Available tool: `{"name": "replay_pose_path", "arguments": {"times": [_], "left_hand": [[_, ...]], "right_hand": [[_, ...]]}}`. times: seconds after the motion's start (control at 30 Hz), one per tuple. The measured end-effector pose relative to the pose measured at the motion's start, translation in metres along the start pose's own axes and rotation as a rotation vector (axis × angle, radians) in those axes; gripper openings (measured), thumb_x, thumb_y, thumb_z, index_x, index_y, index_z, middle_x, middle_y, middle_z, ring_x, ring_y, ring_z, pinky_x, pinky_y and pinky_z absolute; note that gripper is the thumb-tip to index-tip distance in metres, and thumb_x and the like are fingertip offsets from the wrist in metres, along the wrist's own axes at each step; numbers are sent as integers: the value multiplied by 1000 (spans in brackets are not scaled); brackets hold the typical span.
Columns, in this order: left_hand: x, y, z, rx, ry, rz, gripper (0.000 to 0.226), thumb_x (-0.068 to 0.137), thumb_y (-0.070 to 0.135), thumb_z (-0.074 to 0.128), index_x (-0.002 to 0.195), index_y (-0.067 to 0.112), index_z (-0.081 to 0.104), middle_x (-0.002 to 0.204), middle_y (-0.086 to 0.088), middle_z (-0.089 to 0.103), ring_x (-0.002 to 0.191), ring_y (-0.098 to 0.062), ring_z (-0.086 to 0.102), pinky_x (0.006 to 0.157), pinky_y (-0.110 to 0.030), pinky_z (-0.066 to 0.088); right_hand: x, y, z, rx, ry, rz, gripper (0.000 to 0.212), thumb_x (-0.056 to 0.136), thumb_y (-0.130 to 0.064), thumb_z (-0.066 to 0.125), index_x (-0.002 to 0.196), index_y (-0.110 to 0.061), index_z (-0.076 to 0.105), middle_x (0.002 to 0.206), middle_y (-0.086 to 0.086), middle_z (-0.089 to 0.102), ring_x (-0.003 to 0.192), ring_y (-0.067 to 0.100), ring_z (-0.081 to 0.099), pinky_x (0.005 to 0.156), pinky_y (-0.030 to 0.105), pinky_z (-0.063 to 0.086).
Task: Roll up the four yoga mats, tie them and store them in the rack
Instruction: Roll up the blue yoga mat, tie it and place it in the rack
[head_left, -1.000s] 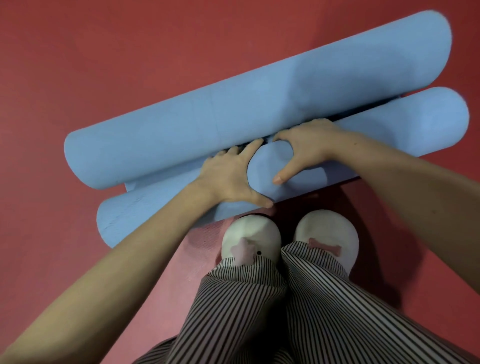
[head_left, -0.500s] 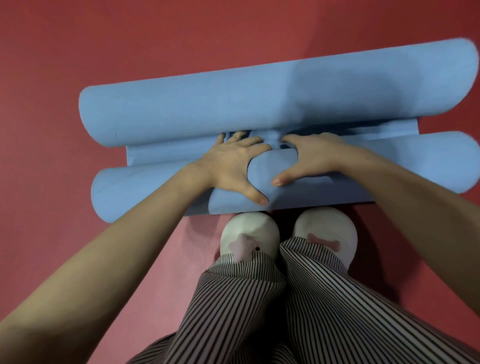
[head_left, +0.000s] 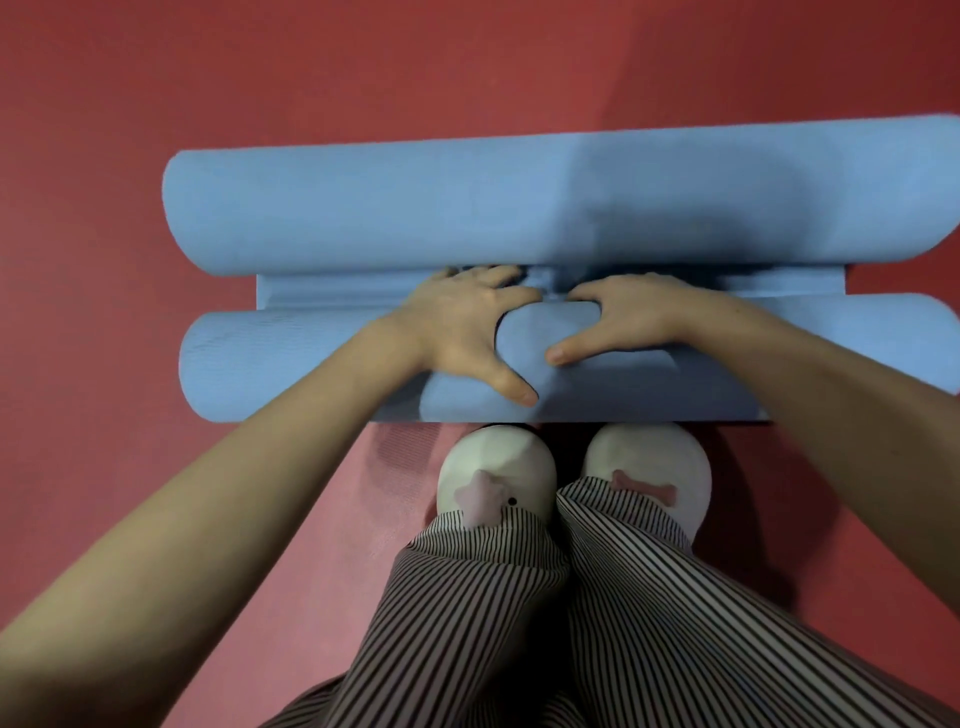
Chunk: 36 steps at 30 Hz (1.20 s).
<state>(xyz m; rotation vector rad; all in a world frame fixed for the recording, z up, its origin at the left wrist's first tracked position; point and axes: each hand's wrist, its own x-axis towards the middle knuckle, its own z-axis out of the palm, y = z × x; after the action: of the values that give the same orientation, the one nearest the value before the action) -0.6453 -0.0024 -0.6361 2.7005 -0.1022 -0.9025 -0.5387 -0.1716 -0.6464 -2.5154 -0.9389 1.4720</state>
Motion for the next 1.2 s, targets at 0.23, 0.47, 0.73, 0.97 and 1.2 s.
{"name": "replay_pose_path", "arguments": {"times": [0.23,0.47,0.73,0.97,1.2], "left_hand": [[-27,7,38,130,196,-129,127,42,86,61,149,29,23,147,-5,39,128,-32,42,103,-46,31],[-18,-5,47,88,449,9,110,40,86,51,129,20,51,110,-4,66,95,-30,64,84,-41,49],[12,20,15,109,342,-18,116,37,82,50,139,28,42,121,2,60,109,-26,57,93,-37,37],[40,15,-22,3,108,-11,99,44,81,69,129,39,42,116,6,62,107,-22,58,79,-32,41],[32,25,-14,42,85,-14,98,42,79,70,125,34,44,110,4,65,100,-22,60,77,-31,40]], "right_hand": [[2,2,-1,73,1,-43,100,48,-86,60,137,-44,39,139,-16,46,124,16,46,99,33,37],[4,6,-4,87,-57,-23,71,52,-84,58,108,-40,57,110,-17,58,101,12,55,86,31,42],[-13,30,-24,73,32,24,87,44,-86,50,115,-37,57,115,-11,59,104,15,55,92,36,44],[-18,36,-14,-53,431,-51,70,75,-79,44,119,-27,58,120,-2,62,110,22,55,87,37,40],[-22,29,-1,-286,282,-14,102,50,-89,49,131,-27,44,132,-1,52,120,23,49,95,37,33]]}}
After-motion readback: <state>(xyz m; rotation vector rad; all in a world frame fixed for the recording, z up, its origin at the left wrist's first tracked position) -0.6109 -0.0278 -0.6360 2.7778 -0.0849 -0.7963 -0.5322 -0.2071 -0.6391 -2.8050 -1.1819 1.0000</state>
